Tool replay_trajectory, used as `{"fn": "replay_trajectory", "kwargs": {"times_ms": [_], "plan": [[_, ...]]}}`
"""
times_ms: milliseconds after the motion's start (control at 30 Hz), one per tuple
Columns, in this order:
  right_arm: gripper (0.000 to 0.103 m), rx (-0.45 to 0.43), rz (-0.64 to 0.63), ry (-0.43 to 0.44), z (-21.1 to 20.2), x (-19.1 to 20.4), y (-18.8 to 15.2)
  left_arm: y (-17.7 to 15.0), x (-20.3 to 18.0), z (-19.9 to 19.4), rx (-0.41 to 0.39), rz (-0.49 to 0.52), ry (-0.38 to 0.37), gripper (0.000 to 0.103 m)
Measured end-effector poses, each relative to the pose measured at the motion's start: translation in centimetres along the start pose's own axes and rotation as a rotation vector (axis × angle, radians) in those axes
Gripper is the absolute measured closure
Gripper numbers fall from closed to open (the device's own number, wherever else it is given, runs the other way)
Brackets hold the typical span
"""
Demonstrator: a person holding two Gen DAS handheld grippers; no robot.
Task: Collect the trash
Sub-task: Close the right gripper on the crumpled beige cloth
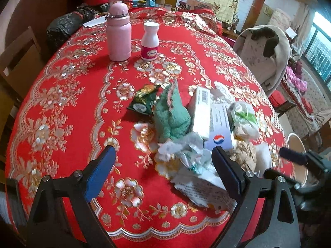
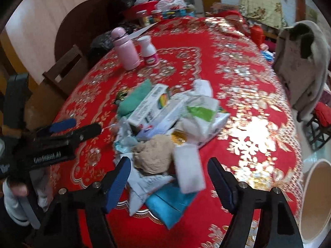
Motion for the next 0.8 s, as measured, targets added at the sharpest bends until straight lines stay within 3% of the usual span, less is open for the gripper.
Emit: {"fn": "replay_trajectory", "kwargs": {"times_ms": [133,200,367,467,733,767,800], "plan": [[0.045,0.033,-0.011,0.029,1.8,1.2,0.2,0.3,1.2,0.5,0.015,-0.009,-0.001,0.010],[0.048,0.048,-0.015,0.031,2.8,1.4,0.3,0.3,1.7,0.7,0.025,-0.019,-0.013,0.010],[0.078,0.110,-0.005,0.042,4.5,1.2,-0.1,0.4,1.7,1.3,0.047,-0.028,-0.070,0.010],[0.084,0.092,0.033,0.060,3.6,0.4,0.0,0.5,0.7,1.9,0.062,-0.012,-0.110,0.010],[0.084,0.023,0.119,0.061,0.7,-1.2,1.4,0.2,-1.8,3.9,0.100,0.069,-0.152,0.010],[0.084,0.020,0.124,0.058,0.7,-1.3,1.5,0.2,-2.0,4.1,0.101,0.080,-0.152,0.013],[0.084,0.016,0.132,0.056,0.6,-1.3,1.5,0.2,-2.2,4.3,0.107,0.097,-0.154,0.023]]}}
Point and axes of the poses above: each gripper's, at about its wrist camera, not at the fingertips, and z roughly the way its jaws point, x to its left, y to its top, the point moved 5 cm from there along z, roughly the way its jaws point, and after that the axes turned 8 degrees about z, right-handed, at the moved point
